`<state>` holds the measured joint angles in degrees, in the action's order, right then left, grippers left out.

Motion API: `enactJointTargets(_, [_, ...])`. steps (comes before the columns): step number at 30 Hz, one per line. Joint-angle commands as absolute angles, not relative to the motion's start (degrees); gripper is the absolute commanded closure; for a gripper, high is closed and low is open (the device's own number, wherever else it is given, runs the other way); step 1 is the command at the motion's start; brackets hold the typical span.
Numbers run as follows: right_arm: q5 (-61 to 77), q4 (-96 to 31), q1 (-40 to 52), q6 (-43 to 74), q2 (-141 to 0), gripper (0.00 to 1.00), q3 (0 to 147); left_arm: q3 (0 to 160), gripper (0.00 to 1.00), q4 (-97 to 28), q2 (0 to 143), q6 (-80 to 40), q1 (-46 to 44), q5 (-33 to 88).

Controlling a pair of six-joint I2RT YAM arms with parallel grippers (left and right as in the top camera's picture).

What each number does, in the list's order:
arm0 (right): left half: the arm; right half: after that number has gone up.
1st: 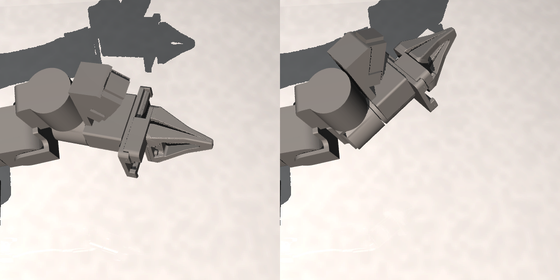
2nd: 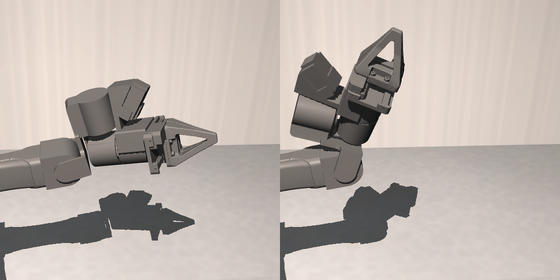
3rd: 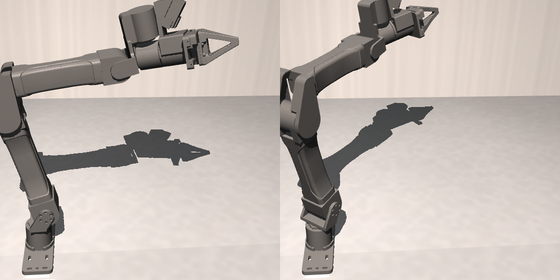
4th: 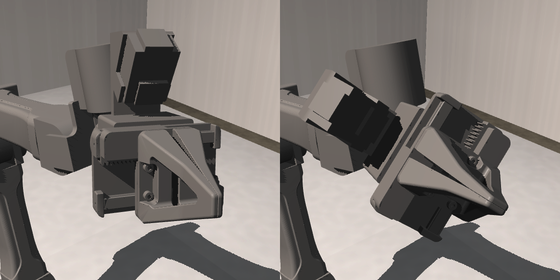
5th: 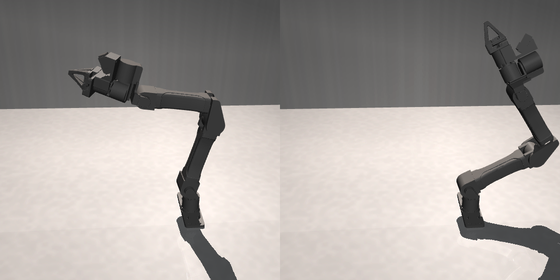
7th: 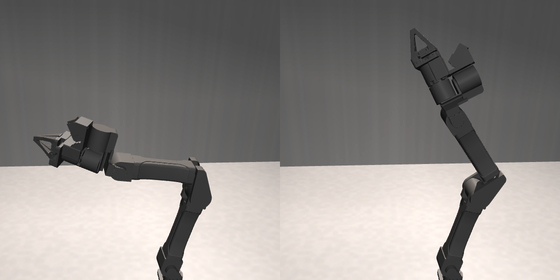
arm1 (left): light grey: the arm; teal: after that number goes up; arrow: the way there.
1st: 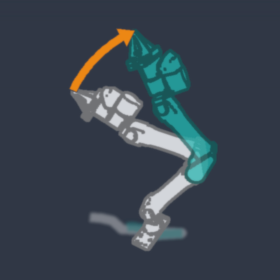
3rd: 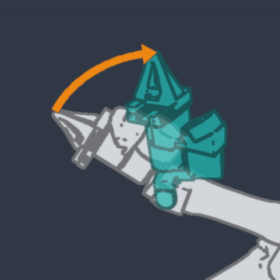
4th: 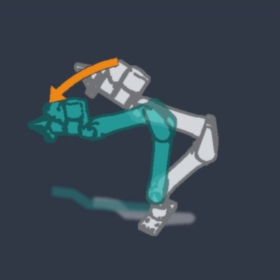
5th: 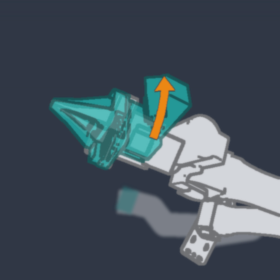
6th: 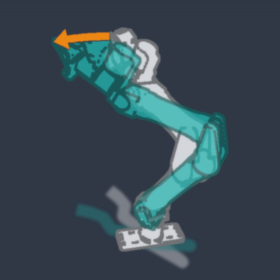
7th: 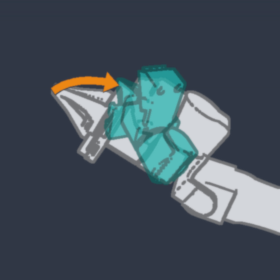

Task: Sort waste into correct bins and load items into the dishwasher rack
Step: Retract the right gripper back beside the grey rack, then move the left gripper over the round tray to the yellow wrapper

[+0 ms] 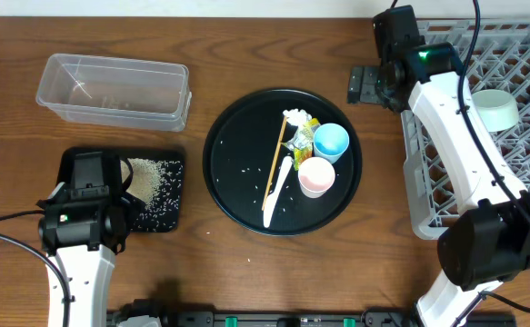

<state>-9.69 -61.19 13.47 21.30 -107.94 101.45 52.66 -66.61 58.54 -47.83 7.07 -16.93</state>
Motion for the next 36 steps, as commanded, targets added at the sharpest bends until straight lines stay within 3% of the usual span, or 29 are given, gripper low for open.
enactJointTargets(1, [-10.09, -61.32, 13.10, 22.06, -106.08, 0.01, 102.26, 53.43, 0.02, -66.28, 58.35, -48.40, 7.31, -18.06])
enactJointTargets(3, [-10.07, -61.32, 13.19, 22.06, -106.08, 0.01, 102.26, 53.43, 0.02, -65.98, 58.35, -48.38, 7.31, -16.86])
enactJointTargets(10, [-10.07, -61.32, 13.19, 22.06, -106.08, 0.01, 102.26, 53.43, 0.02, -65.49, 58.35, -47.88, 7.31, 7.62])
enactJointTargets(14, [-10.07, -61.32, 13.19, 22.06, -106.08, 0.01, 102.26, 53.45, 0.00, -54.37, 58.41, -31.97, 5.85, 25.45])
enactJointTargets(16, [-10.07, -61.32, 13.19, 22.06, -106.08, 0.01, 102.26, 53.60, 0.00, -49.50, 58.72, -30.48, 3.92, 30.98])
enactJointTargets(21, [-10.09, -61.32, 13.19, 22.06, -106.08, 0.01, 102.28, 57.65, 0.00, -45.28, 63.02, -30.57, -3.68, 25.50])
enactJointTargets(28, [-10.07, -61.32, 13.19, 22.06, -106.08, 0.01, 102.26, 72.36, 0.02, -48.62, 81.47, -25.71, -15.90, 11.94])
enactJointTargets(36, [-10.07, -61.32, 13.19, 22.06, -106.08, 0.01, 102.26, 86.28, 0.02, -47.35, 101.95, -28.12, -19.38, 9.56])
